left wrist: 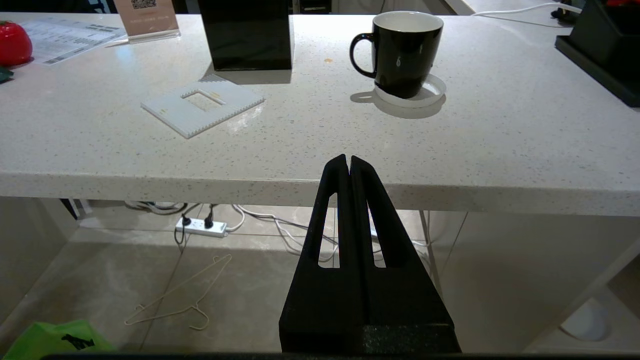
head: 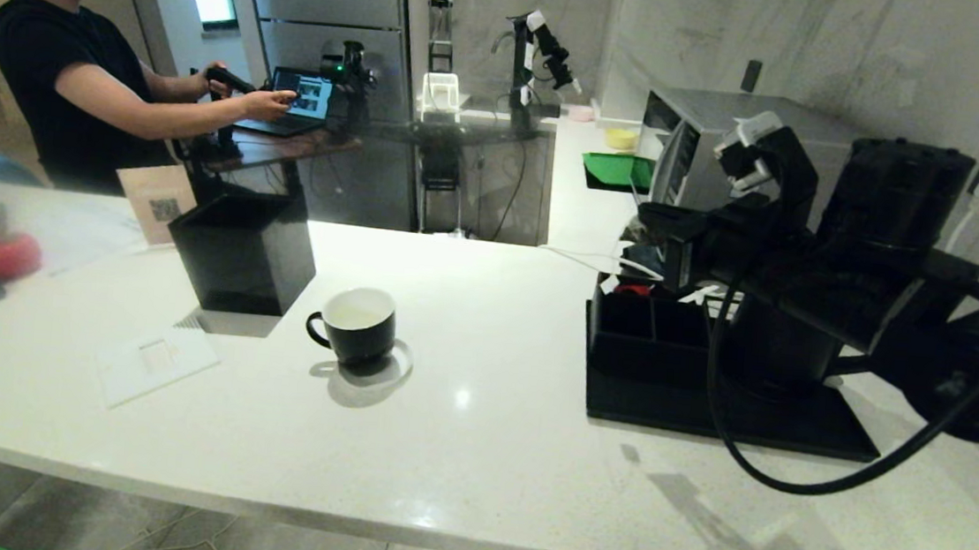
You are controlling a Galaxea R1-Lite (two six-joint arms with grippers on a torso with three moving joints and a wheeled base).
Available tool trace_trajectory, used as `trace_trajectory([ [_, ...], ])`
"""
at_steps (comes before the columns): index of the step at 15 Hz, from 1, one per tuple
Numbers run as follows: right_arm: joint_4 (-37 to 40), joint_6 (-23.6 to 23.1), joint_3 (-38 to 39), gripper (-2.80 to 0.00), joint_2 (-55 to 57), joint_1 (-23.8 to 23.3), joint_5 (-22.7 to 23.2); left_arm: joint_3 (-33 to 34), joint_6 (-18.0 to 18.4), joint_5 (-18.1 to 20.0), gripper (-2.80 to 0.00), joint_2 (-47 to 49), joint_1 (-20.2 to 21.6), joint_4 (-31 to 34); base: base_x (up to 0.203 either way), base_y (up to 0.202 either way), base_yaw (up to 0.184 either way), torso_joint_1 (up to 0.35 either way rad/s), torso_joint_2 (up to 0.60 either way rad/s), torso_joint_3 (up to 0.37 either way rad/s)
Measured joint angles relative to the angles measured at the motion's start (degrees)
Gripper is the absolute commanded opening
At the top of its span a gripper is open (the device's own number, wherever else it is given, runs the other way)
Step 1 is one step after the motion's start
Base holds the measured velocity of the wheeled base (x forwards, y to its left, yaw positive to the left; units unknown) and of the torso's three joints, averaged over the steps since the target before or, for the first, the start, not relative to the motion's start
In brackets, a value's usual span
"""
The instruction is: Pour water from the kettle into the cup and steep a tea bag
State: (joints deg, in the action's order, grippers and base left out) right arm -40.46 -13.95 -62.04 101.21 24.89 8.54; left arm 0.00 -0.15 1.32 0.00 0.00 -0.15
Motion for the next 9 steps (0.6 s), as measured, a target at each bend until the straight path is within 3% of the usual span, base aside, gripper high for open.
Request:
trace_trajectory([
  [9, 0.11, 0.04, -0.04, -2.80, 0.01, 0.41, 0.00, 0.00, 0.39, 0.00, -2.80, 0.00, 0.00, 0.01, 0.000, 0.000, 0.000, 0.000, 0.00, 0.000],
])
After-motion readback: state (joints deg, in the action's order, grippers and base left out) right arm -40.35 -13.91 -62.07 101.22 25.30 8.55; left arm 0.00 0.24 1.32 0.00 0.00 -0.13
